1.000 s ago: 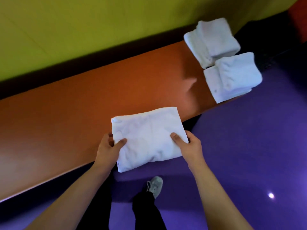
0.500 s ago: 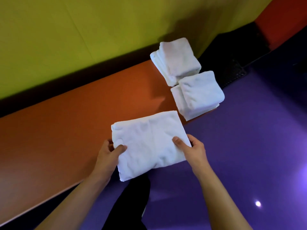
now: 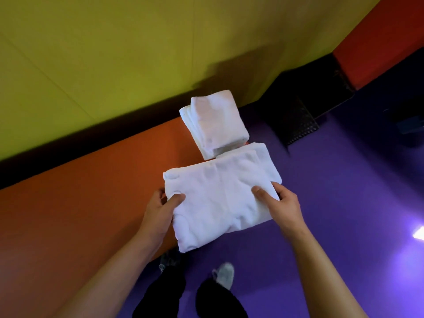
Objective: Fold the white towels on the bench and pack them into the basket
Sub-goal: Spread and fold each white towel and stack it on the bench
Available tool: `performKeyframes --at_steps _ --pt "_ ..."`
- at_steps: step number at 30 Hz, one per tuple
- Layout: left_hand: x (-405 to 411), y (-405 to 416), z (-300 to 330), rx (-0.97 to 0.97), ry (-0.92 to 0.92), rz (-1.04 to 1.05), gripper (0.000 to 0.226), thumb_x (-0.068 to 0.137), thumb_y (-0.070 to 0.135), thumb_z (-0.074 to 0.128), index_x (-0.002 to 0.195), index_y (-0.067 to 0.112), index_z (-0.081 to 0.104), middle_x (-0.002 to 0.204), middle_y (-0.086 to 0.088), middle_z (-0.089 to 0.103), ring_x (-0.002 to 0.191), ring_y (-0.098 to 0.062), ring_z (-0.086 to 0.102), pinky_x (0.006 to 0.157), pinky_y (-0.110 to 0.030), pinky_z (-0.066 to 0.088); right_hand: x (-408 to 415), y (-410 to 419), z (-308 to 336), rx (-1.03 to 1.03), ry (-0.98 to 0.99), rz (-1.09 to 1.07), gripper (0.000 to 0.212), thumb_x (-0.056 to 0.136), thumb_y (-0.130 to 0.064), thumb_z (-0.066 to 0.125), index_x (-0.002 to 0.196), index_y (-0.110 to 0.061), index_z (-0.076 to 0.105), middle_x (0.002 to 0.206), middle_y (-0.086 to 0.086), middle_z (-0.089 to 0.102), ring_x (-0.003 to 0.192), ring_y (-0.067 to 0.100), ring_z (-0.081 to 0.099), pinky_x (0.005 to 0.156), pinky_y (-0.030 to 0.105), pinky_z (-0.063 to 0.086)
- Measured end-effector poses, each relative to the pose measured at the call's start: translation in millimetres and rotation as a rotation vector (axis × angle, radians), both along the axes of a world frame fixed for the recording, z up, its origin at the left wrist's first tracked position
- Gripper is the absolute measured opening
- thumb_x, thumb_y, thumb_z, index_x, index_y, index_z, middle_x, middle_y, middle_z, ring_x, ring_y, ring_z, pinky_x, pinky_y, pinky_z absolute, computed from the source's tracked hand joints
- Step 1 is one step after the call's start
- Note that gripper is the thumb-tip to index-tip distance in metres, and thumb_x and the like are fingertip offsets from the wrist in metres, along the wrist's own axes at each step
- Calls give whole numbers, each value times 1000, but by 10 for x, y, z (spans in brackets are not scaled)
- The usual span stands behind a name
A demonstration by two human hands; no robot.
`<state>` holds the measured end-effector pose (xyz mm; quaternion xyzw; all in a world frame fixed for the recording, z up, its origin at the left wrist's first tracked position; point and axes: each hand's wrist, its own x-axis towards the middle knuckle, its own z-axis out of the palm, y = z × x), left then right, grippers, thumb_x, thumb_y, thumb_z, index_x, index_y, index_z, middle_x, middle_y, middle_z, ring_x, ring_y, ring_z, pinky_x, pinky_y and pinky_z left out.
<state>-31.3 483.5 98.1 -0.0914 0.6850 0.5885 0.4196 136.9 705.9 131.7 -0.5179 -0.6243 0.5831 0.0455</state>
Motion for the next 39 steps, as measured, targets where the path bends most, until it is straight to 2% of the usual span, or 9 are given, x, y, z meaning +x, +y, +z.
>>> performKeyframes --at_steps 9,12,15,19,22,27,30,34,39 --pt "-280 876 60 65 -103 153 24 93 16 64 116 25 64 110 -6 74 101 -32 68 78 -45 54 -732 1403 -86 -434 267 -154 46 82 -33 80 120 -10 69 114 16 73 98 26 69 82 38 58" --pt "-292 1108 38 120 -154 319 21 94 10 61 113 20 63 100 -4 72 88 -27 66 64 -36 54 -1117 1699 -102 -639 404 -168 22 95 -34 64 95 -13 67 69 1 64 58 10 59 57 23 53" --pt "-234 1411 28 223 -207 448 29 76 11 72 104 16 63 76 -1 67 68 -20 61 53 -32 52 -1445 1780 -98 -746 352 18 31 97 -30 62 118 -8 68 107 8 77 99 19 74 87 34 57" --pt "-155 1753 7 227 -133 496 20 78 1 69 97 6 65 71 -4 67 65 -17 63 59 -32 53 -1944 1901 -163 -425 187 285 49 84 -9 75 127 -30 64 117 4 75 110 30 71 95 52 57" --pt "-167 1865 -28 162 -33 516 48 69 6 76 116 3 67 104 -15 75 92 -30 72 73 -38 57 -2343 1973 -184 -142 234 295 56 70 -12 78 117 -39 62 117 0 73 108 24 71 94 47 59" --pt "-408 1877 -183 -101 155 465 58 65 22 92 116 19 64 106 -1 76 94 -22 74 77 -40 60 -2866 2089 -440 -83 307 318 57 77 -8 78 129 -17 58 111 1 72 100 19 71 89 40 60" --pt "-531 1942 -421 -370 187 341 50 69 33 91 108 20 64 98 6 73 83 -10 70 69 -24 54 -2980 2101 -723 125 165 430 74 69 -35 74 137 -14 55 125 3 67 112 18 65 100 42 54" --pt "-564 1989 -742 -501 61 276 101 40 69 82 121 10 66 110 -4 73 96 -21 71 83 -37 59 -2852 1990 -1054 198 0 548 100 64 -57 71 150 -21 37 141 9 56 128 28 56 108 45 47" --pt "-569 1909 -843 -432 75 265 48 74 49 84 108 18 71 95 7 74 85 -10 70 71 -24 52 -2740 1944 -1085 366 -37 531 83 80 -62 62 149 -25 35 139 8 57 125 33 57 104 49 48"
